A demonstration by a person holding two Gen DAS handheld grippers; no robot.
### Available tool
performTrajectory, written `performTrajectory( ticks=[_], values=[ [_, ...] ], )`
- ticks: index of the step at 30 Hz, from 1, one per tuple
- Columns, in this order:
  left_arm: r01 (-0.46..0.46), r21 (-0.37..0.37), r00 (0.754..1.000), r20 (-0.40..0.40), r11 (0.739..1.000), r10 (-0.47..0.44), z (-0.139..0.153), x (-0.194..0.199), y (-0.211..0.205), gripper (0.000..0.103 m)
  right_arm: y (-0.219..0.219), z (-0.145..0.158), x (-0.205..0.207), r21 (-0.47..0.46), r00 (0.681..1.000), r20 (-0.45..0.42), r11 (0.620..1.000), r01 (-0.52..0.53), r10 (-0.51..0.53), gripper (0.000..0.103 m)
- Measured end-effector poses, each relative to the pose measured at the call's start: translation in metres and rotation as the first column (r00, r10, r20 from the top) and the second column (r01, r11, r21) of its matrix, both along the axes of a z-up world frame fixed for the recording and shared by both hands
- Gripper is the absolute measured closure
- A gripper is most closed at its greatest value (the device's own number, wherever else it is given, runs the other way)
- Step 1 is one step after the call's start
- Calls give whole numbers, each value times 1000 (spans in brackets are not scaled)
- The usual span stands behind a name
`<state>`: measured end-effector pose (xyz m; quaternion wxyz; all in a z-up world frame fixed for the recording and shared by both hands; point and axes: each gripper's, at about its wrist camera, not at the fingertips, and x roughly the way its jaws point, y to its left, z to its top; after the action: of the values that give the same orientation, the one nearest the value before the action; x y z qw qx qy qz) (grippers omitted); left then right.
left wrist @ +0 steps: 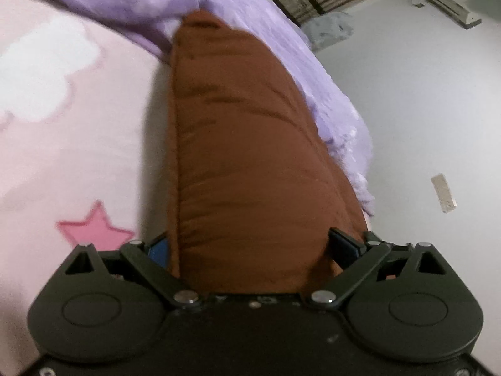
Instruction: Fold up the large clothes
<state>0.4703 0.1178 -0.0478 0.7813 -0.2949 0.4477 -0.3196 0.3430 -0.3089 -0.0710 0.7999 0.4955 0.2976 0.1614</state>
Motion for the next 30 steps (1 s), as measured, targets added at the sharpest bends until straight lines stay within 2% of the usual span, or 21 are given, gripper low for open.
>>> performTrajectory(
  ticks=[3,5,7,9,11,13,14,17,19,20,22,24,26,30],
  values=[
    [-59,28,997,61,998,57,26,-21,12,5,-2,27,-19,-67,998,39,996,54,-51,23],
    [-82,55,988,134,995,74,51,-42,14,5,7,53,-34,-184,994,86,979,86,-71,25],
    [-116,120,970,229,986,86,76,-65,6,5,23,79,-45,-299,987,143,947,118,-78,29],
    [-149,207,945,317,967,77,98,-89,-10,4,50,105,-59,-421,977,202,895,148,-67,40],
    [-181,278,920,386,943,63,113,-112,-30,4,72,121,-70,-496,971,233,853,165,-52,52],
    [-200,316,898,437,927,45,118,-135,-49,5,98,131,-79,-559,968,245,809,180,-47,68],
    [-203,318,889,456,926,38,117,-145,-57,4,106,134,-83,-580,966,254,794,185,-39,71],
    [-209,300,869,493,931,36,103,-171,-73,4,132,126,-100,-659,962,271,723,208,-29,78],
    [-217,307,870,492,927,41,86,-181,-82,5,146,114,-106,-702,962,271,679,215,-24,81],
    [-213,313,873,486,926,37,78,-184,-84,5,151,107,-109,-712,963,268,669,211,-18,81],
    [-189,340,881,474,921,6,64,-184,-92,5,154,91,-113,-721,969,246,666,189,-9,81],
    [-183,383,883,468,905,-20,49,-185,-101,5,154,78,-109,-732,975,222,658,176,-14,82],
    [-180,409,889,456,894,-30,36,-181,-106,5,153,66,-103,-746,979,200,643,175,-34,86],
    [-174,419,904,426,891,-24,17,-169,-109,7,145,42,-92,-741,987,151,655,148,-51,103]
  ],
)
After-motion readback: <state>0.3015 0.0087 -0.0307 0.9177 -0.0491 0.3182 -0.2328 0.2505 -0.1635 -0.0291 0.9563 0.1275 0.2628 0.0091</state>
